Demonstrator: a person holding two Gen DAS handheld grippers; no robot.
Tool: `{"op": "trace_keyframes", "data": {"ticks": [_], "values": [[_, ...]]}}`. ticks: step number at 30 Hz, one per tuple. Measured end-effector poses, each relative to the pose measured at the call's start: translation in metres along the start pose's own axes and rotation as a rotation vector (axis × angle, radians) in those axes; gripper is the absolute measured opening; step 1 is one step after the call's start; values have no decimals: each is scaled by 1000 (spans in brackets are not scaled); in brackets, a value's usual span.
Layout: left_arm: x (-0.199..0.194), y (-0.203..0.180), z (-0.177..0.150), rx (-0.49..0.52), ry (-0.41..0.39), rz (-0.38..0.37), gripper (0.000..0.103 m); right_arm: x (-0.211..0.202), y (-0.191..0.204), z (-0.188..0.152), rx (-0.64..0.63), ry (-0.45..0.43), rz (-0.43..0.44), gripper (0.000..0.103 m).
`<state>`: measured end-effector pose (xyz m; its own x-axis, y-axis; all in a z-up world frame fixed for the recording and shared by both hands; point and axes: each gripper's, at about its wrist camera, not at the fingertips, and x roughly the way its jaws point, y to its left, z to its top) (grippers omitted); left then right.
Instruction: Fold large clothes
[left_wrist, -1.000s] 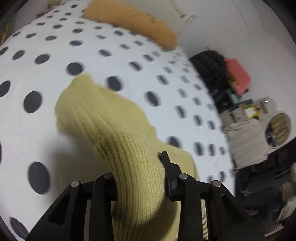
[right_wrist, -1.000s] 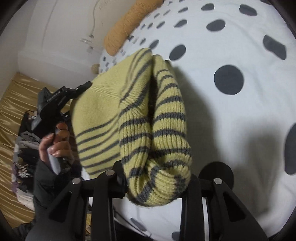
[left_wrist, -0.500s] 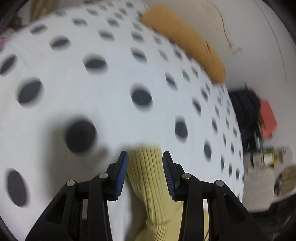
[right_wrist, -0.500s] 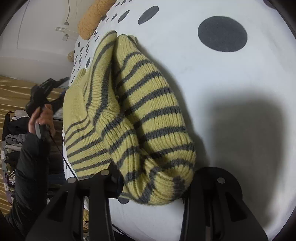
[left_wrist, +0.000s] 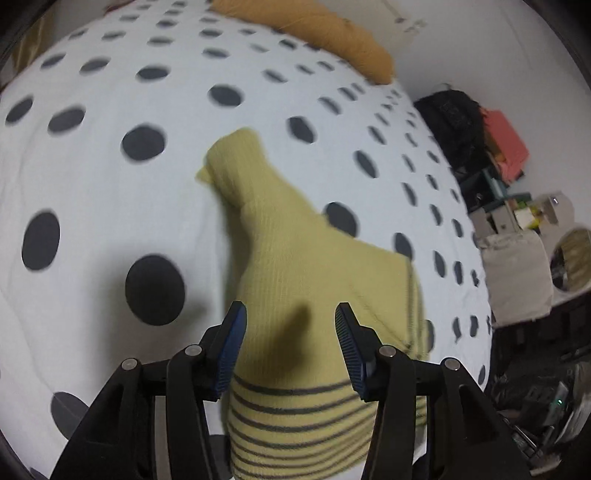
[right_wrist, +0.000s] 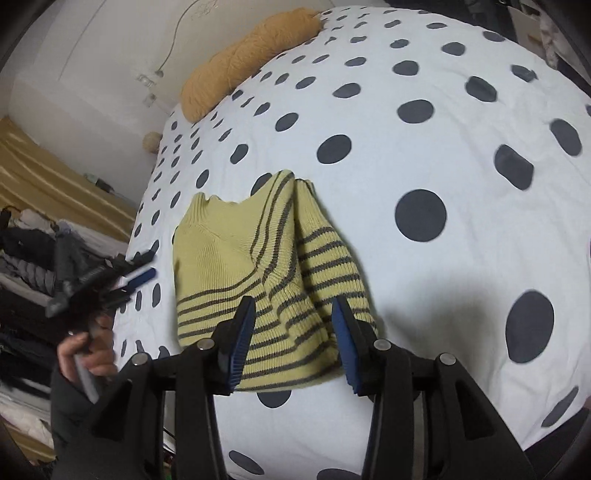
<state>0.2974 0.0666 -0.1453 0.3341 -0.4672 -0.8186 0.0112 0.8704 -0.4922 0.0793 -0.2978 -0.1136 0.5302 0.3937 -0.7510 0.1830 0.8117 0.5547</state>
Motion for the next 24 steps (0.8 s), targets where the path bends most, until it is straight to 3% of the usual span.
{"op": "trace_keyframes", "data": {"ticks": [3,5,8,12,15,17,19,22,24], "values": [[6,39,33,-158,-52,-120,53,19,9,10,-52,44,38,44],[12,51,65,-216,-81,-187,76,35,19,11,-75,63,26,44],[48,50,109,-243,-21,-190,78,62,28,9,-72,95,23,44],[115,41,131,-223,126,-100,77,77,23,7,-45,104,13,44],[157,47,134,-271,177,-104,70,77,16,9,-29,93,6,44],[159,48,144,-298,130,-182,29,80,9,10,-11,106,-7,44],[147,44,162,-265,75,-391,29,81,2,8,14,117,3,44],[122,30,183,-123,-37,-373,30,83,-1,2,16,128,3,44],[122,33,194,-115,-58,-292,36,89,0,-2,9,143,-5,44]]}}
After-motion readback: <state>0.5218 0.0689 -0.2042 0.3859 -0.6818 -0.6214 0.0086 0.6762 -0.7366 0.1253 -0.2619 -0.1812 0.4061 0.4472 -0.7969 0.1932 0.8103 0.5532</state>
